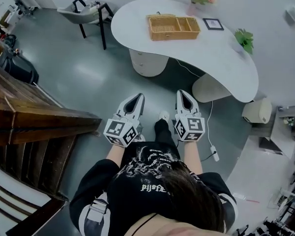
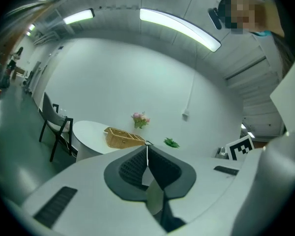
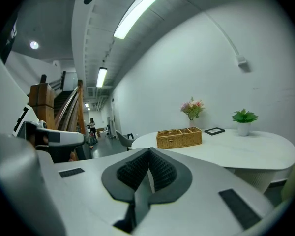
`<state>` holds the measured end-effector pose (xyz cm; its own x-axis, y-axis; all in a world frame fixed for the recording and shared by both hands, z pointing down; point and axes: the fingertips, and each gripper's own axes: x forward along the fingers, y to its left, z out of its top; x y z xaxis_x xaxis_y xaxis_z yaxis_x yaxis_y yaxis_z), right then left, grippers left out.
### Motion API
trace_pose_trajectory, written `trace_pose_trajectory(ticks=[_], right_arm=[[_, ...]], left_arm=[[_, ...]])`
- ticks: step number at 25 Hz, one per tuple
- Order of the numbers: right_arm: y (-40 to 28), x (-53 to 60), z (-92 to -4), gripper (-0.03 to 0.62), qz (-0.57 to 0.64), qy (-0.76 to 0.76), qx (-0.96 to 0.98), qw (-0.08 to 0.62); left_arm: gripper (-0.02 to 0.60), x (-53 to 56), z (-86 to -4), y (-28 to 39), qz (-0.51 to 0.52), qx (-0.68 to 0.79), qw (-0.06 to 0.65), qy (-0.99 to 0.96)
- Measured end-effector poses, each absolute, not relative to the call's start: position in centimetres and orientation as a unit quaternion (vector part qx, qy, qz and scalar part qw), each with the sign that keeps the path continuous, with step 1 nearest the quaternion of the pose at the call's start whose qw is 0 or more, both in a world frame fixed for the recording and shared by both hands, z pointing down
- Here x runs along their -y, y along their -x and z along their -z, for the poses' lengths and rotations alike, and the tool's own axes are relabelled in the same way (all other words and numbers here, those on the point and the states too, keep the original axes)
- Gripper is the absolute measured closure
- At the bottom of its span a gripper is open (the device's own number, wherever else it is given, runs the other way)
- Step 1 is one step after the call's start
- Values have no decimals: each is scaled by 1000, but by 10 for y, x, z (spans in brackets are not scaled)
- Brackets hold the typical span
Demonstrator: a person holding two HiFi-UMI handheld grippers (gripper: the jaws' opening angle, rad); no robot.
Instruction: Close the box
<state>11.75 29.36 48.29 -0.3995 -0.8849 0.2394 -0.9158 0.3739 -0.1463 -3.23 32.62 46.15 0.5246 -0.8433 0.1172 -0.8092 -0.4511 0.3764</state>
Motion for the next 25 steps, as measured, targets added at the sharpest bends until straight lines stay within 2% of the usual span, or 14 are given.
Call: trace_pose_trajectory(ticks=[13, 25], right_arm=[[-165, -117, -451, 569, -74, -491, 865, 74], [-177, -47, -471, 569, -101, -457, 880, 81]], left_arm=[[555, -153, -445, -23, 31, 560, 147, -815], [555, -82, -461, -51, 15, 577, 150, -803]])
